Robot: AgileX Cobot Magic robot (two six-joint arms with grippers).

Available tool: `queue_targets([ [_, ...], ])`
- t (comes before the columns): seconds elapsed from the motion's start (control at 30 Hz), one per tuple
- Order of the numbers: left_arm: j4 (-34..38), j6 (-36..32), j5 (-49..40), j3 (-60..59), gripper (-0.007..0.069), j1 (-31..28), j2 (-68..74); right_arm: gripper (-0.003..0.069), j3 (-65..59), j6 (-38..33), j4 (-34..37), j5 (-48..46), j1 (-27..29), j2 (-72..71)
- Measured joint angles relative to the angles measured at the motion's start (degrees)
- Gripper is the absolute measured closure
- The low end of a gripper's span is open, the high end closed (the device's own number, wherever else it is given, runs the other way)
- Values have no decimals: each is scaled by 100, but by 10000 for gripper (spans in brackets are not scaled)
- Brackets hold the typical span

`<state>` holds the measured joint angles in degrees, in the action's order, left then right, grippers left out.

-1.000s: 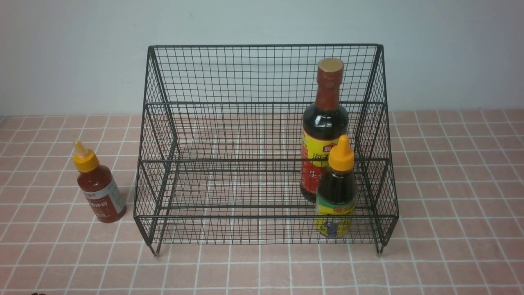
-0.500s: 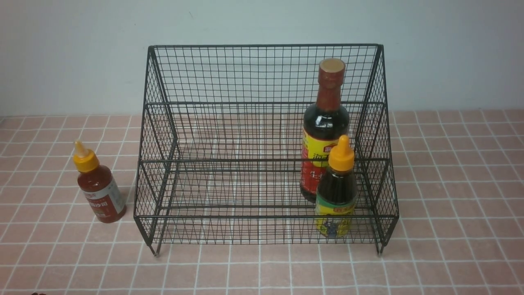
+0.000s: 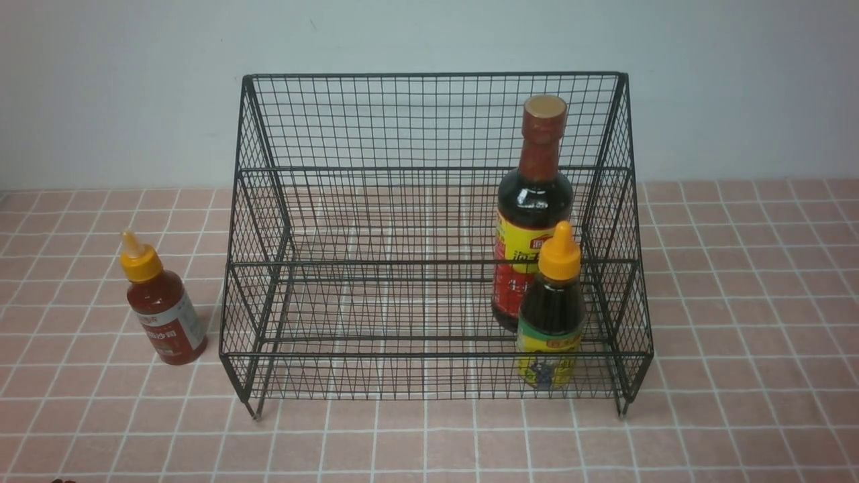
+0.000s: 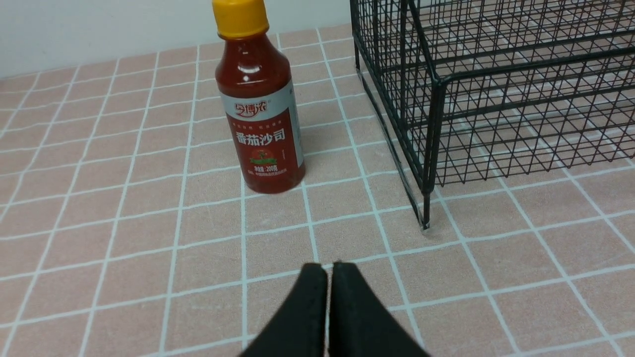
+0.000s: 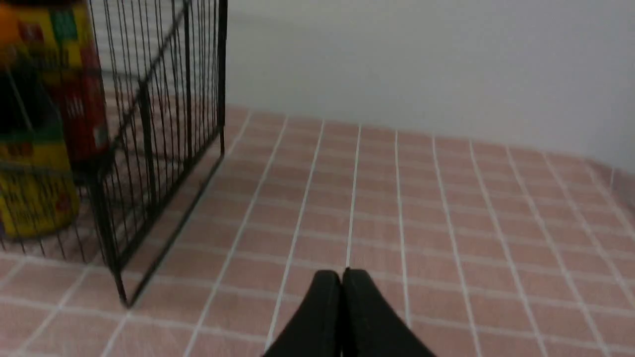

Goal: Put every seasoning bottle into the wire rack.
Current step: Use the left arm to grab the condiment bottle closest to it

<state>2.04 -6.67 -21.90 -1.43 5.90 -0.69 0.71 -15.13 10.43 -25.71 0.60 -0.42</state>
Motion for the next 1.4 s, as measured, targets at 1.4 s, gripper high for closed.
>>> queue_targets([
  [1.4,-5,0,-5,0,631,0,0,673,-169,511,39,317,60,-25],
])
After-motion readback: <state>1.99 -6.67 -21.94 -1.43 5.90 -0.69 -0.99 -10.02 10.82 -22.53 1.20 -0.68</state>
